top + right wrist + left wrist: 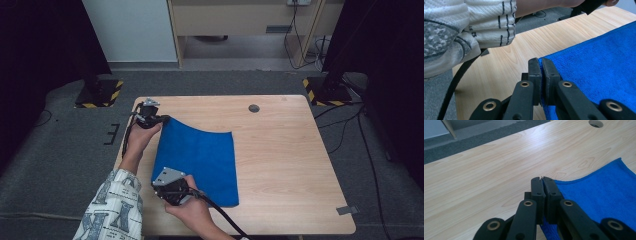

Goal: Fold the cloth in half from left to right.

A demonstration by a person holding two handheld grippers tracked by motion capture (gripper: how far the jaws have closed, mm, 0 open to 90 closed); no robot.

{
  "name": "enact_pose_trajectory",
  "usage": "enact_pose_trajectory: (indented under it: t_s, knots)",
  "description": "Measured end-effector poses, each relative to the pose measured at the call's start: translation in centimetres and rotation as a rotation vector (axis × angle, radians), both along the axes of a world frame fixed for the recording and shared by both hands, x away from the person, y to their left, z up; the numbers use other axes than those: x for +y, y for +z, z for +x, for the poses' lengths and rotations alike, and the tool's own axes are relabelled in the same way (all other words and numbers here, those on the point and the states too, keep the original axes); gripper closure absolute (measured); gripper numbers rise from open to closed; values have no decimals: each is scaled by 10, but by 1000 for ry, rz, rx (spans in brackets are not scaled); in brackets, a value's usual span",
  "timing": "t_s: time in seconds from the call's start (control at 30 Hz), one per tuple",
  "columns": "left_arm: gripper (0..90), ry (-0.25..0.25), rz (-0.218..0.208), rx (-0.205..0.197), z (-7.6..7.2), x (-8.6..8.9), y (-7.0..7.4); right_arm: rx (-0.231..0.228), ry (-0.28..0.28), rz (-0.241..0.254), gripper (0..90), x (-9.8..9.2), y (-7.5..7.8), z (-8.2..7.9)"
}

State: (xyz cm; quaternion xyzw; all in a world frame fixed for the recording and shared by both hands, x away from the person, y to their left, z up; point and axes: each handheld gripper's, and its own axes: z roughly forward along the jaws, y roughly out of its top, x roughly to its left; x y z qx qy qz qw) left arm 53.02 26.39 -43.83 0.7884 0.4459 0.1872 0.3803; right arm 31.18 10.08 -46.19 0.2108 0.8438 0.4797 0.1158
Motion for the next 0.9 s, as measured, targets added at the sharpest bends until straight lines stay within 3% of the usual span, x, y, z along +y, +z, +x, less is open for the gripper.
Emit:
enact_pose_trajectory:
  t_s: [0.2,0.37,0.9]
  knots:
    - [878,16,8,-3,-8,22,8,9,11,32,868,19,3,-3]
    - [877,25,3,6,-9,26,8,7,20,38,867,23,5,-5]
    - [875,-20,30,40,5,-37,-10,42,-43,65,868,-28,-9,-3]
